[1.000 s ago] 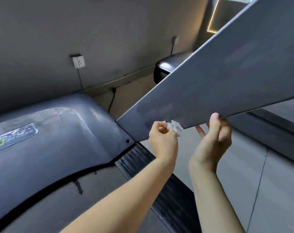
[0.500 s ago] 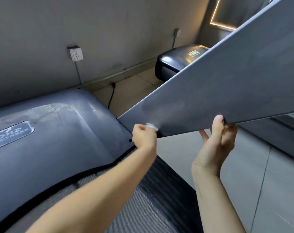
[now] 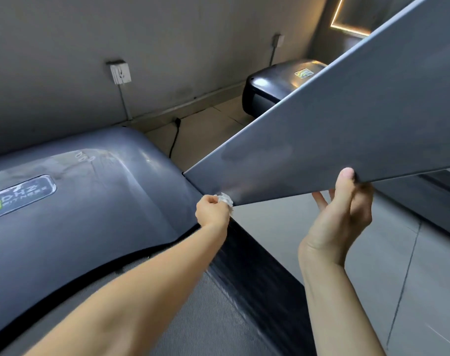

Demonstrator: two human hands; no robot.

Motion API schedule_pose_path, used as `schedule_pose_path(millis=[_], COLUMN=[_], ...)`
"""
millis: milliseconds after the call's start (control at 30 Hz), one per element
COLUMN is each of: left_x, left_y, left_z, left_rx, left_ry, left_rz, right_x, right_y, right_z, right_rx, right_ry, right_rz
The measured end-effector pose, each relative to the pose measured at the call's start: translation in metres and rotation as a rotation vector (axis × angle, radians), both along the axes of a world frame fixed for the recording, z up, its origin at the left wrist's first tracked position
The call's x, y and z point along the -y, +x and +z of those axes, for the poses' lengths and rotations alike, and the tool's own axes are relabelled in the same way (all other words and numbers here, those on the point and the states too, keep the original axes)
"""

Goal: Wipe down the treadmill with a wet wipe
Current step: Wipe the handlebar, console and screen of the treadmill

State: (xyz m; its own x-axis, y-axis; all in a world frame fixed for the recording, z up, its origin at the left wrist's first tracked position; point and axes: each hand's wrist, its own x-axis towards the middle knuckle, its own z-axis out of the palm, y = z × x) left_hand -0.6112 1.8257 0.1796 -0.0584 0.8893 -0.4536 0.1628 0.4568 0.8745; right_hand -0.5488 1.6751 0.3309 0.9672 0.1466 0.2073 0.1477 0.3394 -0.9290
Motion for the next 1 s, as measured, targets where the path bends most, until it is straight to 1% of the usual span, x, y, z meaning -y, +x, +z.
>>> schedule_pose_path(millis=[67,100,133,200,267,300,367,433,467,500,533,600,667,700,733,767,800,833,867,900,933,1000], left_x=[-0.026,-0.032,-0.037,-0.036,-0.024,-0.011,0.023,0.065,0.080,0.088,0.084,0.057,0.015,-0.007,-0.028,-0.044,-0.060,-0.068,-0.072,-0.064,-0.050,-0.014], left_y=[-0.009,-0.010,-0.009,-0.003,0.007,0.013,0.025,0.031,0.034,0.033,0.035,0.032,0.023,0.015,0.006,-0.001,-0.007,-0.010,-0.008,-0.005,0.000,0.010], left_z=[-0.019,-0.020,-0.020,-0.008,0.014,0.029,0.066,0.104,0.116,0.123,0.123,0.112,0.085,0.067,0.048,0.033,0.014,0.001,-0.008,-0.002,0.009,0.027], left_rx=[-0.195,-0.260,-0.295,-0.299,-0.235,-0.159,0.037,0.196,0.260,0.298,0.314,0.318,0.271,0.205,0.104,0.015,-0.059,-0.113,-0.167,-0.209,-0.228,-0.140], left_ry=[0.001,0.007,-0.005,-0.018,0.031,0.094,0.314,0.623,0.744,0.814,0.826,0.727,0.506,0.381,0.257,0.145,0.042,-0.018,-0.030,-0.014,0.050,0.191], left_rz=[-0.099,-0.154,-0.192,-0.187,-0.096,-0.039,0.026,-0.048,-0.105,-0.140,-0.139,-0.055,0.075,0.130,0.144,0.116,0.070,0.014,-0.034,-0.072,-0.087,-0.097], right_x=[0.004,0.006,0.007,0.008,0.008,0.007,0.006,0.006,0.005,0.004,0.003,0.004,0.005,0.005,0.005,0.005,0.005,0.005,0.004,0.004,0.005,0.003], right_y=[0.002,0.004,0.004,0.005,0.006,0.007,0.011,0.010,0.009,0.007,0.005,0.003,0.003,0.003,0.002,0.002,0.001,0.001,0.001,0.002,0.002,0.002], right_z=[-0.001,-0.001,-0.002,-0.003,-0.003,-0.003,-0.005,-0.006,-0.006,-0.006,-0.006,-0.005,-0.003,-0.002,-0.002,-0.001,-0.001,0.000,0.000,0.000,-0.001,-0.002], right_rx=[0.064,0.093,0.111,0.133,0.149,0.157,0.170,0.165,0.156,0.146,0.140,0.136,0.149,0.152,0.152,0.151,0.150,0.152,0.156,0.159,0.161,0.154], right_ry=[-0.057,-0.077,-0.090,-0.092,-0.084,-0.079,-0.072,-0.071,-0.066,-0.060,-0.058,-0.062,-0.079,-0.088,-0.093,-0.090,-0.085,-0.082,-0.083,-0.085,-0.087,-0.083], right_rz=[0.019,0.029,0.034,0.035,0.035,0.038,0.037,0.011,-0.003,-0.009,-0.012,-0.004,0.013,0.015,0.014,0.007,0.003,0.002,0.001,0.002,0.000,-0.016])
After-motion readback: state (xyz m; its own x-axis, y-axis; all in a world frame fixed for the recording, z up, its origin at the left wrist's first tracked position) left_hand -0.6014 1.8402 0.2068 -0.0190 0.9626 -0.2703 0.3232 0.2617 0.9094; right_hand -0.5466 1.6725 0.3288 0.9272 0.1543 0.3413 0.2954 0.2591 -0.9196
